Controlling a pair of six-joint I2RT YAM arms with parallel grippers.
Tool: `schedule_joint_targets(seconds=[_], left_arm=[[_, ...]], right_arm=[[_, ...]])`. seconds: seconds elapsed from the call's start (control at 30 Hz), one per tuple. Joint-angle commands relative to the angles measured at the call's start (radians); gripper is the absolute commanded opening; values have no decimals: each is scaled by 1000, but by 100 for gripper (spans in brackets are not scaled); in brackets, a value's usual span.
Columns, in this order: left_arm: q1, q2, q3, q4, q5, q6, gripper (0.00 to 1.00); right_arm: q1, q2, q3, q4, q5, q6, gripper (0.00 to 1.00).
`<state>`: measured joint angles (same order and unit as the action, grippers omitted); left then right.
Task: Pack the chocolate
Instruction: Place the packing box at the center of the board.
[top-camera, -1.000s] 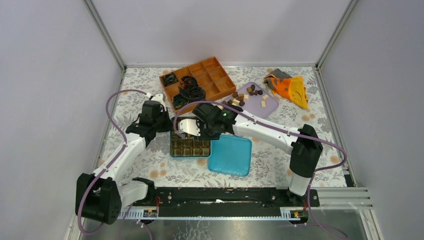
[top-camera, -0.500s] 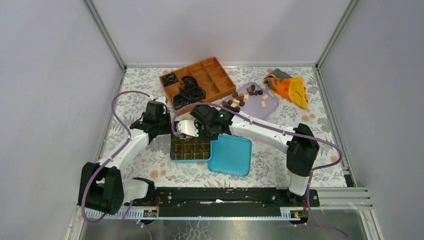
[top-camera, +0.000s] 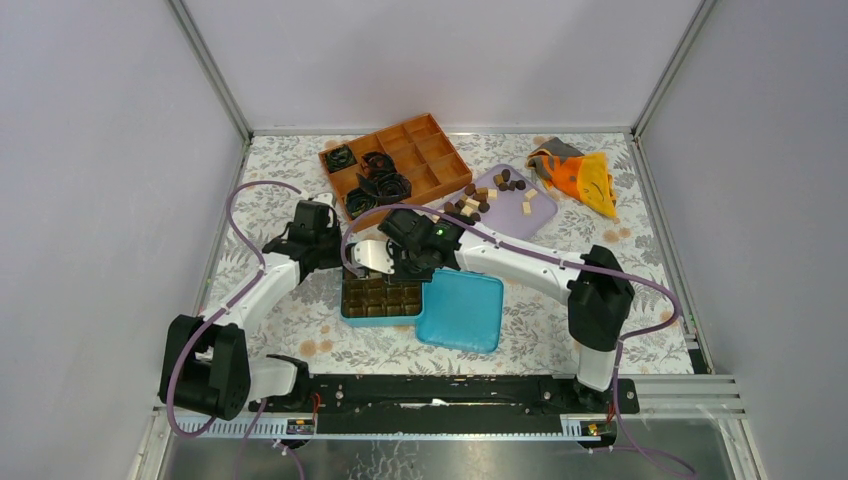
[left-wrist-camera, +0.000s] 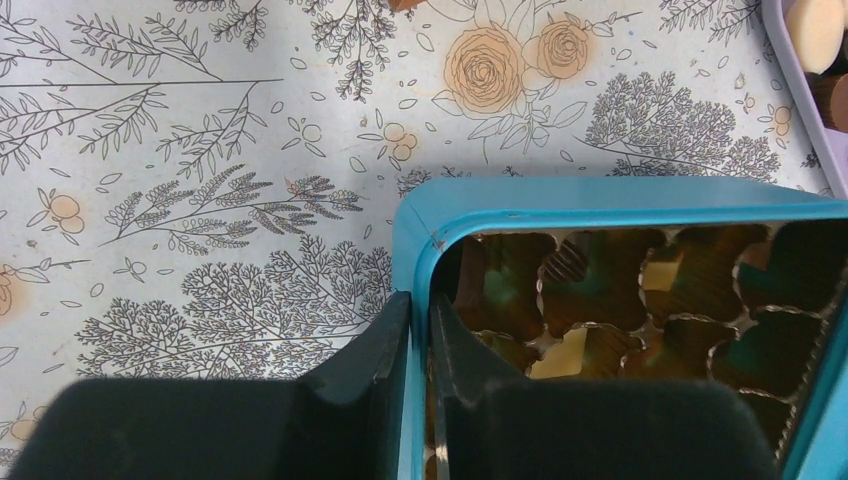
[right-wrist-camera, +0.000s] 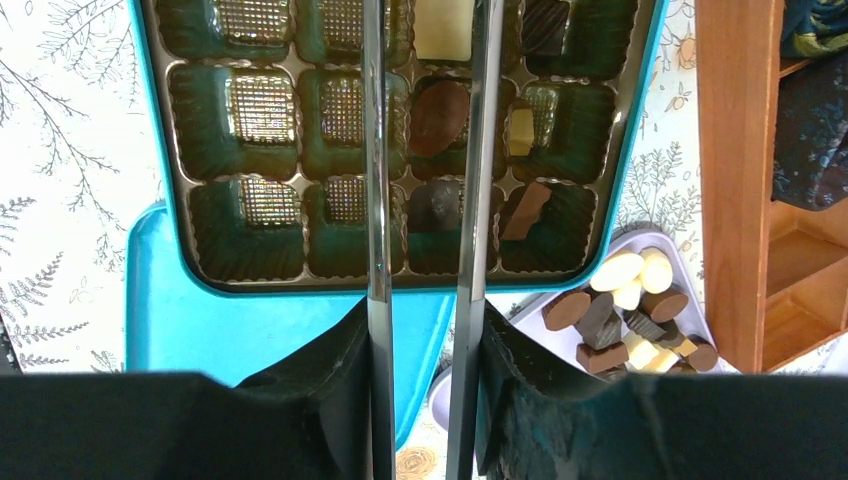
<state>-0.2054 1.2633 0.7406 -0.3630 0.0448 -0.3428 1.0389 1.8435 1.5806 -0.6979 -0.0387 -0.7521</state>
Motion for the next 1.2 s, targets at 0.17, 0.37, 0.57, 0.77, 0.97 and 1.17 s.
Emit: schedule_joint_targets(seconds=[0.17,0.37,0.57,0.77,0.97,1.17], left_arm=[[9,0,46,15,0,-6,21],[9,7,46,12,1,-2,22],[9,4,46,10,-1,-4,24],[9,0,46,10,-3,-4,24],[9,-15,45,12,-16,-5,25],[9,-30,45,13,-27,-7,27]], right_arm=[[-15,25,21,20,-18,29,3],[-30,31,19,23,-22,39,5],[-32,38,24,24,-21,43,11],[-33,53,30,23,-17,45,15],[-37,66,39,20,-20,50,24],[-41,77,52,10,-27,56,31]])
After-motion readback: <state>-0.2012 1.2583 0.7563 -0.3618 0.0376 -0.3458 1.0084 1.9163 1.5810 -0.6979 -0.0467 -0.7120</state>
